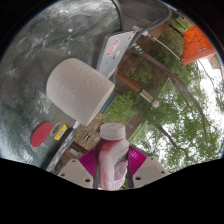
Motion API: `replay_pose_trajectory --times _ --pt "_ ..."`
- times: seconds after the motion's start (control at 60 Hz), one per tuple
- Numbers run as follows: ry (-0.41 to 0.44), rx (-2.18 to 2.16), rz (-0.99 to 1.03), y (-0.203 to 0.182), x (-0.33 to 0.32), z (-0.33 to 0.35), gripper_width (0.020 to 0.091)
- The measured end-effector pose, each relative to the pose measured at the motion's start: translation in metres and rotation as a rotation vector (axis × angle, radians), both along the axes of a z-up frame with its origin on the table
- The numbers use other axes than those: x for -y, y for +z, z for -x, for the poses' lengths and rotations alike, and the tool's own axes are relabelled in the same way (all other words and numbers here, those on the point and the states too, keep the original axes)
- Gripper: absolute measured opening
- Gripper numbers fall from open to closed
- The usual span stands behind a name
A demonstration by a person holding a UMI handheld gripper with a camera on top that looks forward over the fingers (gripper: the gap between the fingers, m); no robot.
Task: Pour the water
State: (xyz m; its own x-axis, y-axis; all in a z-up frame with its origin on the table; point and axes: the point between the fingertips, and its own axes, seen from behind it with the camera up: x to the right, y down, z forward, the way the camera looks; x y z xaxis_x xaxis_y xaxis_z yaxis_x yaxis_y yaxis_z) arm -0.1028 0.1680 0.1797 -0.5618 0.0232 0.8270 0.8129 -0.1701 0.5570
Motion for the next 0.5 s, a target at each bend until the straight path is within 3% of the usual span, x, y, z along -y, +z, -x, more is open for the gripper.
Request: replay_pose_trajectory --times 0.2,0.5 --pt "0.01 0.256 0.019 0.002 0.0 0.004 0.0395" --pt "0.051 0.229 0.016 0.008 0.005 0.011 0.0398"
